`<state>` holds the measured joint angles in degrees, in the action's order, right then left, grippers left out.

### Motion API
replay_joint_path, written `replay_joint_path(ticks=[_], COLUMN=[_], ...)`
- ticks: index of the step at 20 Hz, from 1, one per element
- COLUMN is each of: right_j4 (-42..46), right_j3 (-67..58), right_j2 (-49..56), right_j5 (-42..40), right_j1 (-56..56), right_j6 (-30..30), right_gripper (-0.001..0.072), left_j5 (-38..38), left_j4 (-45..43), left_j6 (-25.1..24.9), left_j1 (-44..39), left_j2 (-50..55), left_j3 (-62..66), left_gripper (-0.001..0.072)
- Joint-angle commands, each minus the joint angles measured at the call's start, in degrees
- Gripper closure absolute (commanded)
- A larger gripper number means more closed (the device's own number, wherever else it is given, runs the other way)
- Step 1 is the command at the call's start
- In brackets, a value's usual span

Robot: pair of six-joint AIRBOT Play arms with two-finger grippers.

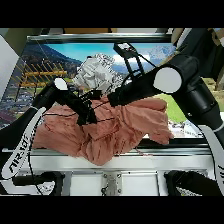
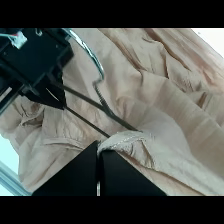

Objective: Fold the clothes and pants, and hang the long-sleeved shirts on hangers.

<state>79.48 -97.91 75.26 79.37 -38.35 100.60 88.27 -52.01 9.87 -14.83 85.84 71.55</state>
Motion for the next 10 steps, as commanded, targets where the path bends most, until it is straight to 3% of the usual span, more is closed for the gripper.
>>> replay_joint_path(ticks=[1, 5, 10], right_j4=[0.5, 6.0, 19.6], right_j3=[-1.4, -1.4, -1.4], right_j2=[2.3, 2.1, -0.3], right_j5=[-2.3, -2.2, 1.0], right_j1=[-0.8, -0.7, -0.5], right_j6=[-0.2, 0.0, 3.9], right_gripper=[0.0706, 0.0706, 0.0706], left_j5=[0.5, 1.2, 1.7], left_j4=[0.2, 0.2, 0.1], left_j6=[0.0, 0.0, 0.0], left_j1=[0.0, 0.1, 0.1], left_j2=[0.0, 0.0, 0.0], left_j3=[0.1, 0.1, 0.1], left_gripper=[0.0698, 0.0698, 0.0698])
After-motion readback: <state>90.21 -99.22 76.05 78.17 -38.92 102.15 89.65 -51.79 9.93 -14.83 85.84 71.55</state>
